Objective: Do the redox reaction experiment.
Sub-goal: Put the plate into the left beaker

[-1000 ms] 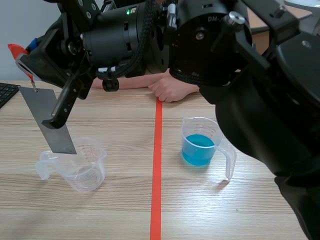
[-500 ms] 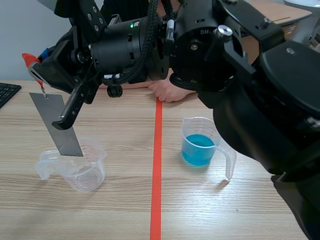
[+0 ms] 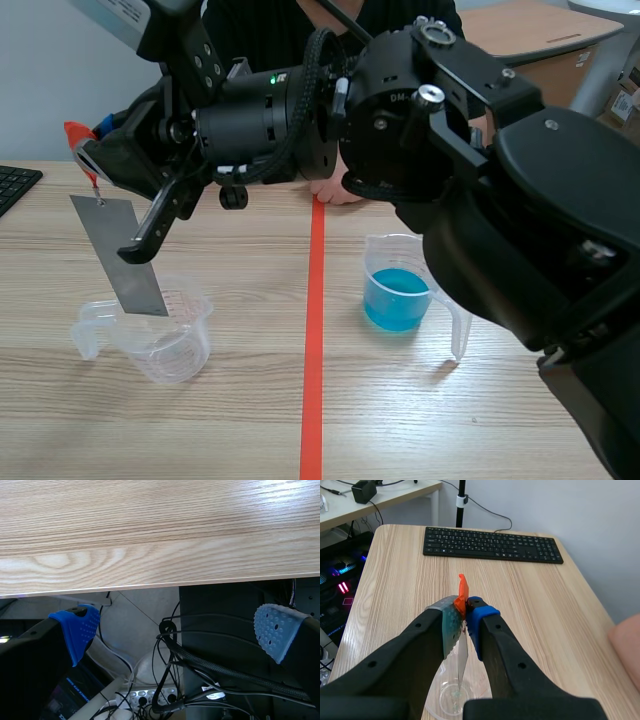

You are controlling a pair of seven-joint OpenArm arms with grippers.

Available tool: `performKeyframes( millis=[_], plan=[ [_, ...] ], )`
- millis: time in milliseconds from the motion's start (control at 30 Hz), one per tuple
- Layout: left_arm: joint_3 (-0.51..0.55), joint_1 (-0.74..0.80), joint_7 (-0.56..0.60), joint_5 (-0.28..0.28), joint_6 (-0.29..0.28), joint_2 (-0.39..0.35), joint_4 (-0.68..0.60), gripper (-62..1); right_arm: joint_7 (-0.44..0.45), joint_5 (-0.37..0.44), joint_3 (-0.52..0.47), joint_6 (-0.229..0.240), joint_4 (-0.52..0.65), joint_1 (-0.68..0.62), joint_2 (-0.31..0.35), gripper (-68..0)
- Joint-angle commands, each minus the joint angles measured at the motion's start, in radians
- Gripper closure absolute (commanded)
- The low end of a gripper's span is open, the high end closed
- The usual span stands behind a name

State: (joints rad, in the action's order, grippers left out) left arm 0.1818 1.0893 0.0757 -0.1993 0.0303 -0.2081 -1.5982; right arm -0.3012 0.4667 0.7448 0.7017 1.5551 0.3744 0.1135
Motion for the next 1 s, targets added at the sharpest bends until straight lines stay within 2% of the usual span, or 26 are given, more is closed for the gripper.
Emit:
performKeyframes(
  millis=[0,167,600,967],
  plan=[
    [-0.002,0.016,0.009,0.001,0.002,-0.008,-0.012,-62.3,0.026,0.008,0.0,0.002,-0.017,0.038,-0.003,-1.7],
    [-0.002,0.016,0.009,0.001,0.002,-0.008,-0.012,-62.3,0.068,-0.001,0.001,0.003,-0.084,0.053,-0.003,-1.7],
    [-0.002,0.016,0.009,0.001,0.002,-0.008,-0.012,-62.3,0.221,-0.203,0.035,0.022,-0.204,0.063,-0.006,-1.7],
    [-0.002,0.016,0.009,0.001,0.002,-0.008,-0.012,-62.3,0.219,-0.297,0.088,0.033,-0.212,0.075,-0.006,-2.7]
  ],
)
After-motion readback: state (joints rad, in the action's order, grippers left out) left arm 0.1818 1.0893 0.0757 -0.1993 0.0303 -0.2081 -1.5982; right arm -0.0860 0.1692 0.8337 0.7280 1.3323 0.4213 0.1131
